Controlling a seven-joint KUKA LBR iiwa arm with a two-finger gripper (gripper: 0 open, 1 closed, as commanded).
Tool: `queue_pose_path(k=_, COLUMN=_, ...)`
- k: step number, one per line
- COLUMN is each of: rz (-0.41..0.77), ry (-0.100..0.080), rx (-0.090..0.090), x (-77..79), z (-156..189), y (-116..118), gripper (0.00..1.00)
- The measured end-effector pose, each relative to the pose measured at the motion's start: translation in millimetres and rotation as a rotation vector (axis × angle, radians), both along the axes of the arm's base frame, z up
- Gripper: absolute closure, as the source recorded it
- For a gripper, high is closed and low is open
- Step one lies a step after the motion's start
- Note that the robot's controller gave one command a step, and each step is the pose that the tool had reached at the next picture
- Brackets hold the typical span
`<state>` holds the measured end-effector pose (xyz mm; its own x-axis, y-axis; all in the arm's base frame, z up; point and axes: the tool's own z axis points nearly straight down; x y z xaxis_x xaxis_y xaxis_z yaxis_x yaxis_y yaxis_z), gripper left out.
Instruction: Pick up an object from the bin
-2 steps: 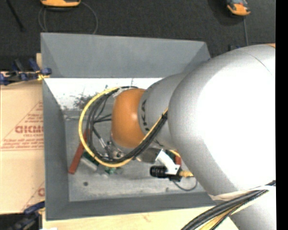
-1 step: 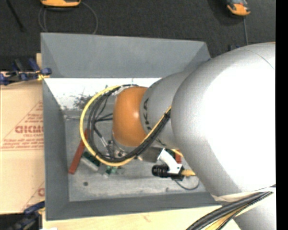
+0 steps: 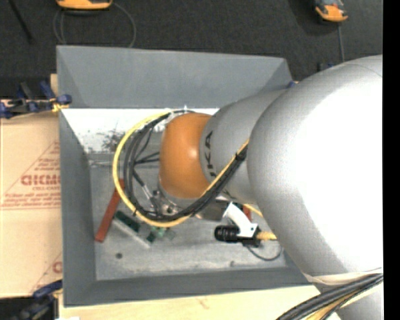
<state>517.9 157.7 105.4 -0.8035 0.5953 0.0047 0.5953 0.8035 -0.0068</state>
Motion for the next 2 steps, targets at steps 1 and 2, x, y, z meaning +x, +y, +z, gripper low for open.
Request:
queue_pose_path(k=1, rz=0.002, ry=-0.008, rx=0.003, x=1.7, z=19, y=0, gripper=1.00)
queue_pose_path(k=2, rz=0.002, ry=-0.010, rx=0.003, x=2.2, z=33, y=0, gripper=1.00)
